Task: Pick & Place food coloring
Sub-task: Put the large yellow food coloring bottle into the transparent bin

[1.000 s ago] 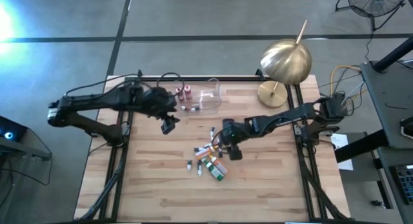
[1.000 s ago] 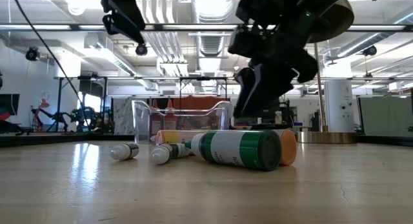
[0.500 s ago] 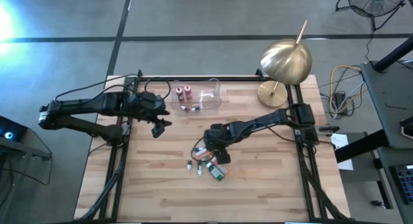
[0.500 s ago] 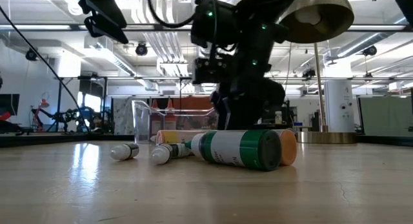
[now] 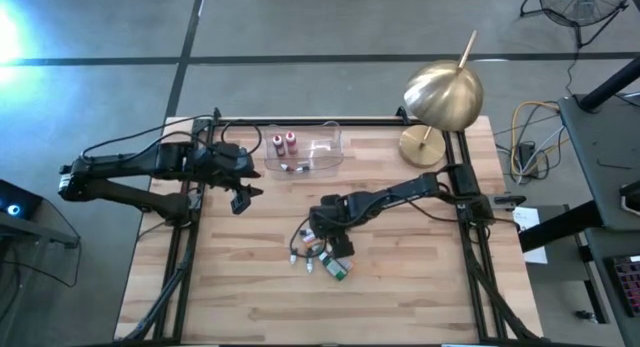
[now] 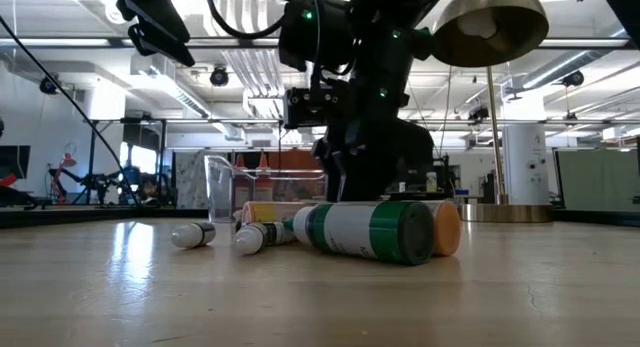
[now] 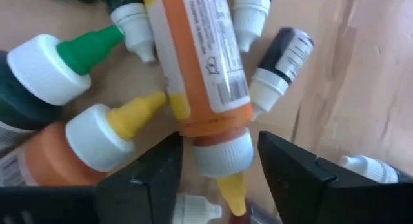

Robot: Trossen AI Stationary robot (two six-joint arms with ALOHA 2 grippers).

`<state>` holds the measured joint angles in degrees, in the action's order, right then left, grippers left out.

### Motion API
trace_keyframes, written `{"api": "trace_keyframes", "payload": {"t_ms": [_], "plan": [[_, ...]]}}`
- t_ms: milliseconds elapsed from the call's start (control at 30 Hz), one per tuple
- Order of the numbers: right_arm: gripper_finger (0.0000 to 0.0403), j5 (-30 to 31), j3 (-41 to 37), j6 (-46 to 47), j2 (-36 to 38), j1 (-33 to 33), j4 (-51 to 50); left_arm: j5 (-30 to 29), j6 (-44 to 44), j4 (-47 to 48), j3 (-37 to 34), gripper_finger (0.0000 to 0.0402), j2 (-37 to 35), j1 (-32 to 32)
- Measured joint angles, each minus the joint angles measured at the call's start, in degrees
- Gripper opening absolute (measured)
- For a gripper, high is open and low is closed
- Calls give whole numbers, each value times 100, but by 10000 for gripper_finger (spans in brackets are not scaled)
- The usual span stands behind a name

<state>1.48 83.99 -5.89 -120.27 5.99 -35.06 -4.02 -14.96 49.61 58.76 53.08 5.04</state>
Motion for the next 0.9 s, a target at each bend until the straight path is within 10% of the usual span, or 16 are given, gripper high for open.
{"api": "trace_keyframes", "payload": {"t_ms": [400,600,900], "plan": [[108,-35,51,484,179,-63,-427,-214,151,11,0,218,17,9],[114,-112,432,2243,586,-471,-1891,-495,182,12,0,218,17,9],[117,-2008,566,4420,763,-1223,-4682,-814,487,8,0,218,20,11]]}}
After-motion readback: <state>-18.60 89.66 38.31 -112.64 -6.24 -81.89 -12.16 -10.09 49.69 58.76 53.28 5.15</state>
